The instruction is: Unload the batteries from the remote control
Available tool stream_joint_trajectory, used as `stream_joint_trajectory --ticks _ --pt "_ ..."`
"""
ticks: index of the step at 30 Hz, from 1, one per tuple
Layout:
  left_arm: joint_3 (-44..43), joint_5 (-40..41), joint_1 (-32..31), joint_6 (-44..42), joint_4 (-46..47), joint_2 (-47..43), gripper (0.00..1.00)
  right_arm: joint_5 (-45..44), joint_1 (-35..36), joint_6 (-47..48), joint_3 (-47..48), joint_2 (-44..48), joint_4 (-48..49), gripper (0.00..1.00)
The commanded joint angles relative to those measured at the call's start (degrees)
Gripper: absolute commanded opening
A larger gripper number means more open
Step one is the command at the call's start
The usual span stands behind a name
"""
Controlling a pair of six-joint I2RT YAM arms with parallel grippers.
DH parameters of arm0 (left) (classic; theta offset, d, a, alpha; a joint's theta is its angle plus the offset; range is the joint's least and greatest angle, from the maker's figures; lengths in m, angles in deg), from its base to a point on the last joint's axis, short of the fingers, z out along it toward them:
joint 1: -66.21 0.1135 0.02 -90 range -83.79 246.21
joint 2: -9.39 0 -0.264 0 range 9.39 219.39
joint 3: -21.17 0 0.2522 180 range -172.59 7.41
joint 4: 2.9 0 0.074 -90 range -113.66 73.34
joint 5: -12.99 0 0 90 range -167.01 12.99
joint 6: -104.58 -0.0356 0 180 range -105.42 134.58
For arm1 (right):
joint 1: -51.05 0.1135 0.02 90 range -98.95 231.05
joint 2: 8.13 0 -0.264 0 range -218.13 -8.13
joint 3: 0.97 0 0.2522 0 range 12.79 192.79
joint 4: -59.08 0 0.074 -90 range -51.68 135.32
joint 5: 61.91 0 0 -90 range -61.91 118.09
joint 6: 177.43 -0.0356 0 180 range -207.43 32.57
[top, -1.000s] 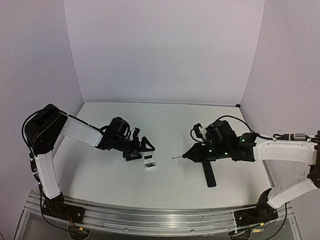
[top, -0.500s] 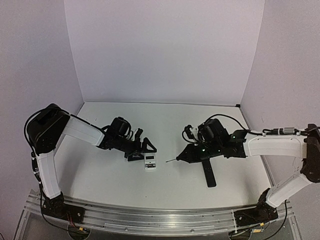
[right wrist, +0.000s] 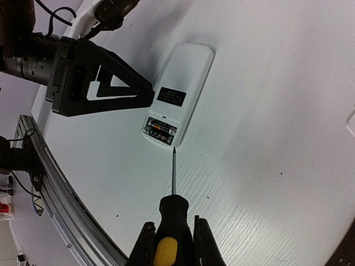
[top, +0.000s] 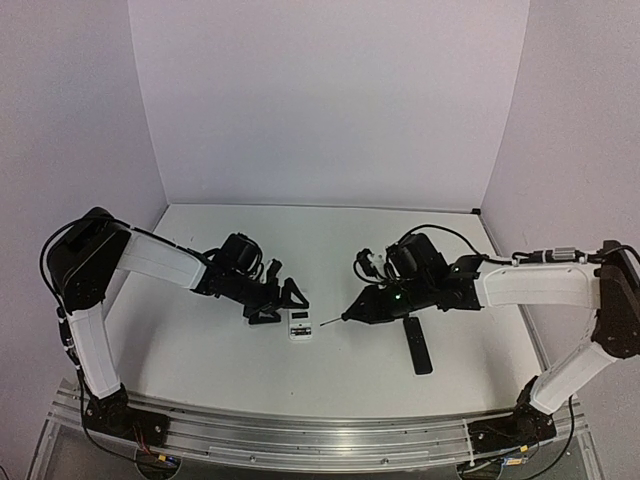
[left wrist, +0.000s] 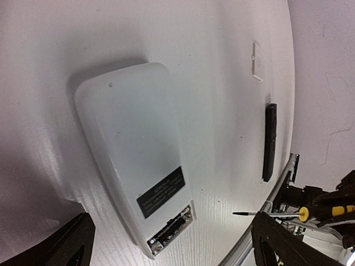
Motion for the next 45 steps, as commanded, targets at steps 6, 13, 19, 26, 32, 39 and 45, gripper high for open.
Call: stream_joint_trajectory --ticks 6,13,19,26,32,39,45 --pt "-8.4 13.0 -1.2 -3.0 -15.9 -0.3 0.85 4.0 0.0 2.0 6.8 -4.1 0.0 0.00" --pt "-12.8 15.1 -2.4 -3.2 -18.5 4.0 0.73 3.4 0.6 3.2 11.1 -7.2 -5.0 0.00" --pt "-15.3 18.2 -3.5 -3.5 -21.7 6.5 0.64 2.5 0.7 3.8 13.1 -8.7 -8.0 0.00" --pt "-15.4 19.5 -4.9 -3.9 -24.3 7.9 0.58 2.5 1.0 3.7 15.4 -10.7 -10.1 0.00" --pt "-14.8 20.3 -5.5 -4.1 -25.4 8.2 0.52 2.1 1.5 4.0 16.4 -11.6 -10.7 0.00" --pt "-15.2 20.8 -6.1 -4.2 -25.9 8.8 0.48 2.2 1.7 5.6 17.1 -12.5 -10.8 0.00" --pt "-15.0 20.2 -6.1 -4.6 -25.8 8.9 0.48 1.9 1.8 9.2 17.1 -12.6 -10.8 0.00"
